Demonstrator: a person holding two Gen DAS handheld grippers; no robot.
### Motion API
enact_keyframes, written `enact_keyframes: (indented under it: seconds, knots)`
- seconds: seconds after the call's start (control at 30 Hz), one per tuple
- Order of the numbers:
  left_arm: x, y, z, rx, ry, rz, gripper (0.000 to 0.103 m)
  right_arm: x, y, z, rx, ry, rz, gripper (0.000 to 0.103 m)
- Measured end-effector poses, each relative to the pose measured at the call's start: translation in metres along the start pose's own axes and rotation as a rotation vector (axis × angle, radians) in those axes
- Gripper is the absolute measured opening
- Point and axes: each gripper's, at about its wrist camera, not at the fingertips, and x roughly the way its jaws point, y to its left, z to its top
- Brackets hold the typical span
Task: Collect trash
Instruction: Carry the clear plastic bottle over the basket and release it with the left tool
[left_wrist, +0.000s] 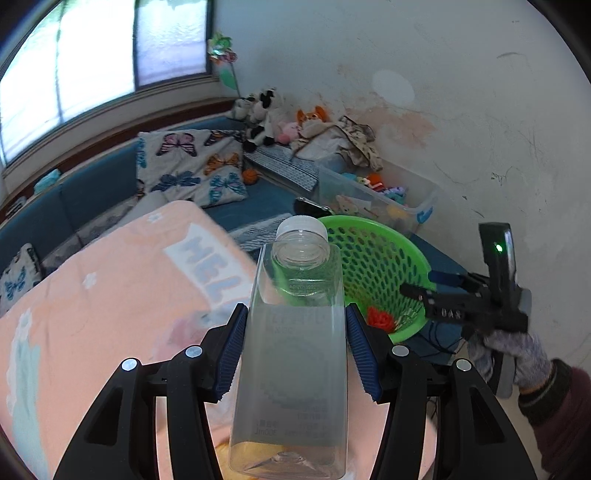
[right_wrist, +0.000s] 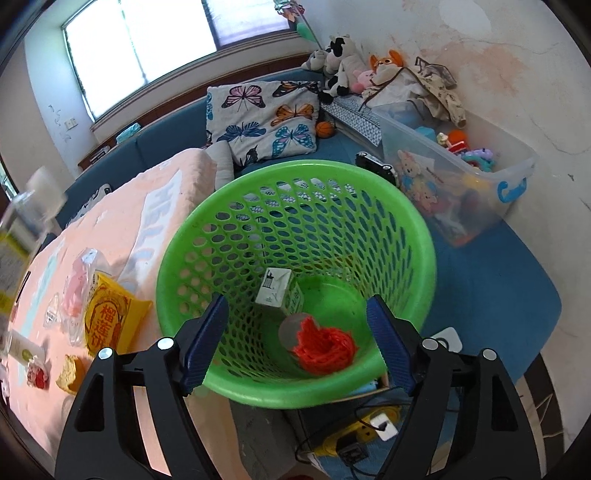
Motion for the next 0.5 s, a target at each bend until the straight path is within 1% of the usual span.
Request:
enact_keyframes:
  seconds: [0.2,0.27,0.33,0.5]
  knots:
    - [0.038,-0.025,0.027,0.026,0.038,-0.026,0.052,-0.018,-0.014,-0.007,0.001,-0.033,-0.016,0.077]
    - [0.052,-0.032,0.035,0.025,0.059,-0.041,0.052,-0.023,-0.019,-0.009,0.008,-0.044,-0.022,0.077]
    - [0.069,-0.040,0.042,0.033,0.083,-0.039,0.052,-0.027,-0.025,-0.011,0.012,-0.053,-0.032,0.077]
    - [0.107,-0.056,0.054,0.044,0.137,-0.047,0.052,-0.029,-0.042,-0.018,0.044,-0.050,-0.031,0.077]
